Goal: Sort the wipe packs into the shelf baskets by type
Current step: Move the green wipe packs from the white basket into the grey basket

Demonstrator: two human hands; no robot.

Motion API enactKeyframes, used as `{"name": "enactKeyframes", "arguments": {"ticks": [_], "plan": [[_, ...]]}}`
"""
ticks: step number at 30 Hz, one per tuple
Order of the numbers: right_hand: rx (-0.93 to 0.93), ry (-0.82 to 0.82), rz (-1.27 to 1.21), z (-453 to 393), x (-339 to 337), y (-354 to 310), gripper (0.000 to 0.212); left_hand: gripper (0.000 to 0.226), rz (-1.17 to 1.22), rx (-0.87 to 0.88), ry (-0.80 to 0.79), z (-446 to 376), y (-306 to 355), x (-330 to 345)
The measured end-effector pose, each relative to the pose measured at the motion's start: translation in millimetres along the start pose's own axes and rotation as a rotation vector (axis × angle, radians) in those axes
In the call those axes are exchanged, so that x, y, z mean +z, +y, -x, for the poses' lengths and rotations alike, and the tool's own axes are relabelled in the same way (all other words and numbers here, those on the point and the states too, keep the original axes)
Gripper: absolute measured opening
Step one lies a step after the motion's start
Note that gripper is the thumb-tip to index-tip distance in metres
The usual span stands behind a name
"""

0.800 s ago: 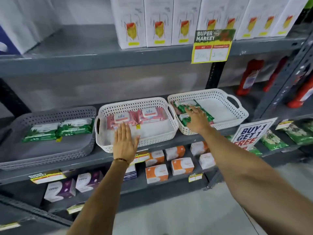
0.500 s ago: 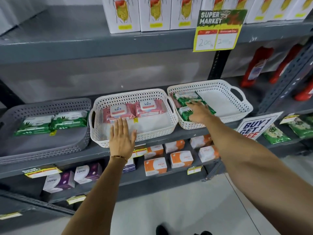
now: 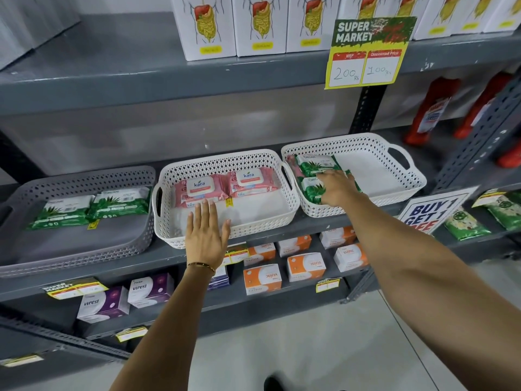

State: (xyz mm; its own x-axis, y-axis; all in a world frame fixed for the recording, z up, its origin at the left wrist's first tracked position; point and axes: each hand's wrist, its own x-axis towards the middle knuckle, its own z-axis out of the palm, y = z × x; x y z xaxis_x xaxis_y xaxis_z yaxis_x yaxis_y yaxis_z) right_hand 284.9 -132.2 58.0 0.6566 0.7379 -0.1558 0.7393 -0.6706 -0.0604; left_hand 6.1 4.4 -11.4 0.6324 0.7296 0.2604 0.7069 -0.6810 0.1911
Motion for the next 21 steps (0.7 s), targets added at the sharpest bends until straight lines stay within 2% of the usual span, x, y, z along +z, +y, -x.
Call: {"name": "enactKeyframes", "arguments": {"ticks": [7, 10, 15, 21], "plan": [[0.024, 0.171, -0.169, 10, 7, 3, 0.076, 0.084, 0.021, 0.001, 0.004, 0, -1, -1], [0.018, 0.255, -0.216, 13, 5, -9, 0.078, 0.091, 0.046, 0.008, 0.017, 2, -7, -3], [-0.048, 0.382, -0.3, 14, -3, -48, 0.079, 0.092, 0.056, -0.026, 0.04, 8, -35, -14], [-0.168, 0.363, -0.31, 17, -12, -133, 0.078, 0.093, 0.032, -0.084, 0.062, 21, -99, -40]]}}
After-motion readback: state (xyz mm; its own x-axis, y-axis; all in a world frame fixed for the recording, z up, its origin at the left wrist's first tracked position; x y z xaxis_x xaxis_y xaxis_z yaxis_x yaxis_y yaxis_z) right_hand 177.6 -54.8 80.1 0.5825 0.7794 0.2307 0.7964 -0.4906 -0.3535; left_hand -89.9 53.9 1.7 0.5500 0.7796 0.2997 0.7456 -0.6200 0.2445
